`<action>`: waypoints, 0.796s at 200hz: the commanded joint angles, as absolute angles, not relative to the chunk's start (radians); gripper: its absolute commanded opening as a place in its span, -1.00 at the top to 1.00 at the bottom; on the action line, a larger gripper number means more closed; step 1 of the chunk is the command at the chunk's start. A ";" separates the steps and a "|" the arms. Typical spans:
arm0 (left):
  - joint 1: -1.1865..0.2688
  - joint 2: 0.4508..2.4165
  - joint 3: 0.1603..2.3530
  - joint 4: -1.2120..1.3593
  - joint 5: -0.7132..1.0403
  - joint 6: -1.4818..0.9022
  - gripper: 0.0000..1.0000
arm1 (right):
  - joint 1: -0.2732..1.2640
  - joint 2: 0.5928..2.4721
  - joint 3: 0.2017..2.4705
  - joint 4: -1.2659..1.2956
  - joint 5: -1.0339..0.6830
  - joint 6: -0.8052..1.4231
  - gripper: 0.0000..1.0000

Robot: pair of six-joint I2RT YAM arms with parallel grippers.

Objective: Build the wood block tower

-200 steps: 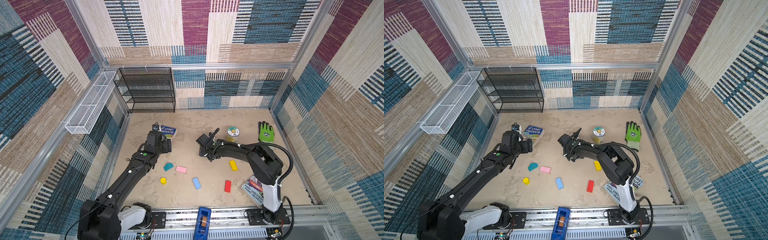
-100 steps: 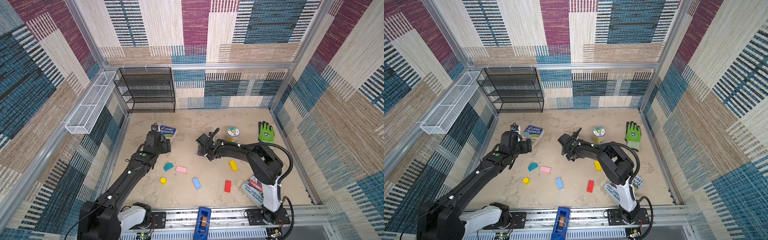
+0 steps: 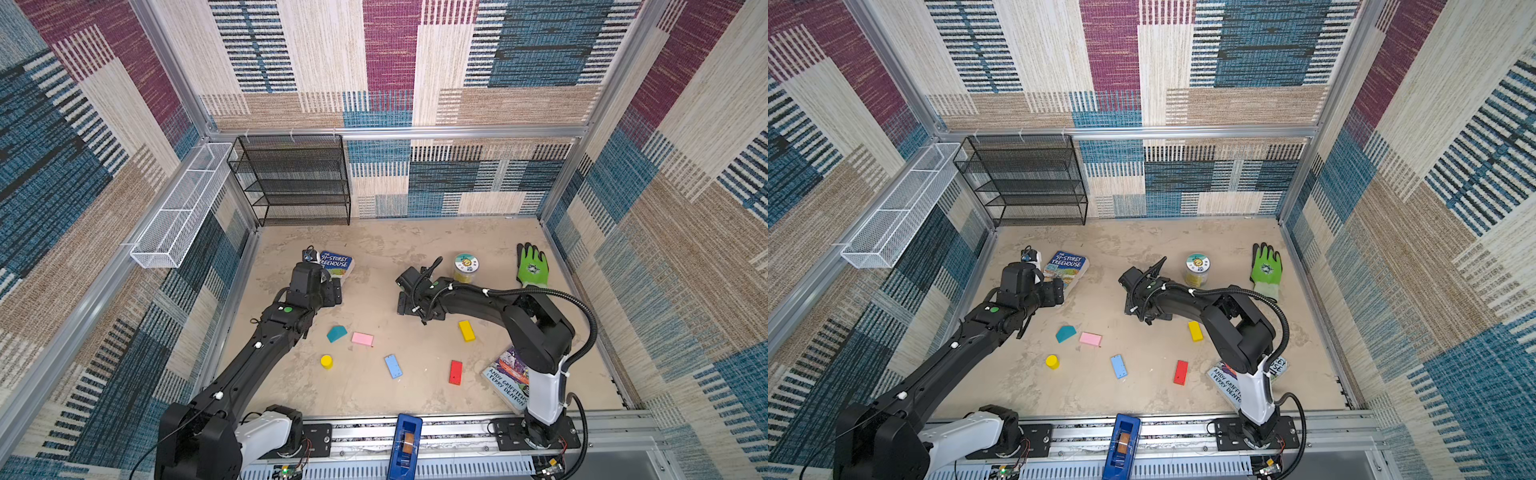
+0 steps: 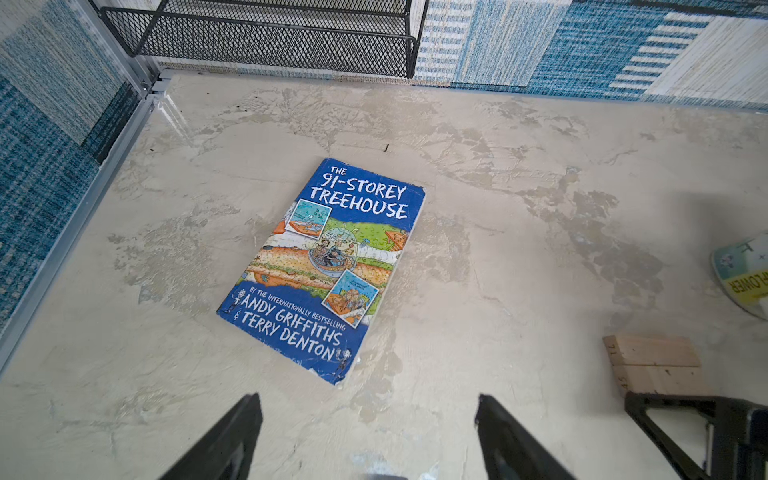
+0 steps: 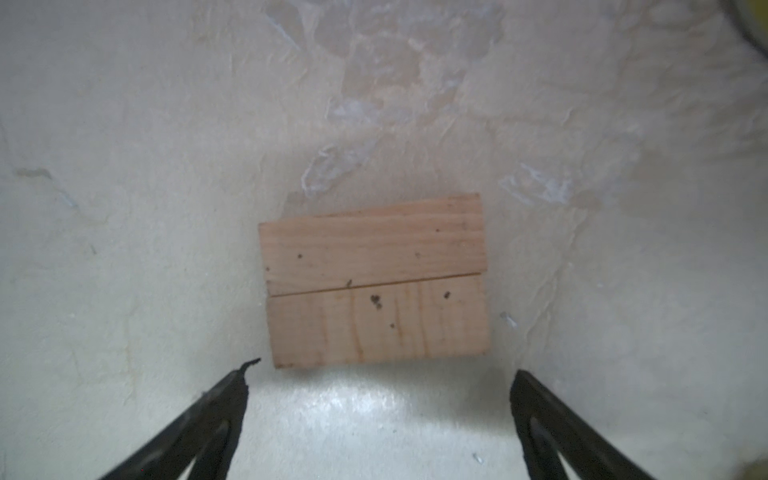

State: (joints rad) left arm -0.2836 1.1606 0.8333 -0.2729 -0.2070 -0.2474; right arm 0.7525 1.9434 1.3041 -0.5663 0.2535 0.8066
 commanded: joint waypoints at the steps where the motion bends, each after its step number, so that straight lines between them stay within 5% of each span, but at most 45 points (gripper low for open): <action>1: -0.282 1.155 0.831 -0.253 -0.204 -0.259 -0.72 | 0.754 1.921 1.308 -0.583 0.262 0.818 -0.99; 159: -0.284 1.183 0.911 -0.377 -0.135 -0.224 -0.66 | 0.712 1.526 1.141 -0.438 0.242 0.644 -0.99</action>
